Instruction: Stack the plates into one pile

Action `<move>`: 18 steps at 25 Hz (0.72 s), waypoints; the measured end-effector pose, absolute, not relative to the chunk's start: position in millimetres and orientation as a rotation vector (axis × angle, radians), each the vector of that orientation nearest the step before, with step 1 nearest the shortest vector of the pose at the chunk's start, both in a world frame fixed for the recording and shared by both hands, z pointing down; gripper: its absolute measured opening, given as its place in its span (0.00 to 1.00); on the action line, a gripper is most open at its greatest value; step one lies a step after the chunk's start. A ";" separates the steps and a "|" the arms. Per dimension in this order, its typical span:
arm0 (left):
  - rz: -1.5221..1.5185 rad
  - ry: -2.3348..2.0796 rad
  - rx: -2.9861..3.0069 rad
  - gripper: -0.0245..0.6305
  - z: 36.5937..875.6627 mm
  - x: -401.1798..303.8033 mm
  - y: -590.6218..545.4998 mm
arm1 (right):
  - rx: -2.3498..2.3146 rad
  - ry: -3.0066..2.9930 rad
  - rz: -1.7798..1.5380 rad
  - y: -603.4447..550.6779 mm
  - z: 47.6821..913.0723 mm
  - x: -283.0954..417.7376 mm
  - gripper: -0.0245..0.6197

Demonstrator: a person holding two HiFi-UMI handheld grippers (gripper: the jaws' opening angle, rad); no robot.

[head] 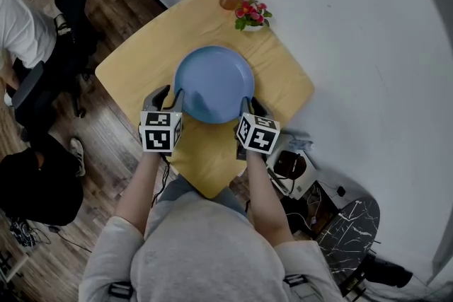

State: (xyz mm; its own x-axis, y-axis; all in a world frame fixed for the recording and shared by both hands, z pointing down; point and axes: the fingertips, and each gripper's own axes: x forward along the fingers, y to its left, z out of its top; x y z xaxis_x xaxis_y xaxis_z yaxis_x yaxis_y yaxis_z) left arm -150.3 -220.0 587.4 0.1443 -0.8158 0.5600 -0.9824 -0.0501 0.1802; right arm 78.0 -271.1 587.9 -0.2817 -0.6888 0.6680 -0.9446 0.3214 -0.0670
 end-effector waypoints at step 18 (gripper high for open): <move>0.143 -2.083 1.939 0.13 459.8 -152.5 -166.1 | 1.279 -2.477 0.315 -239.3 469.0 57.4 0.04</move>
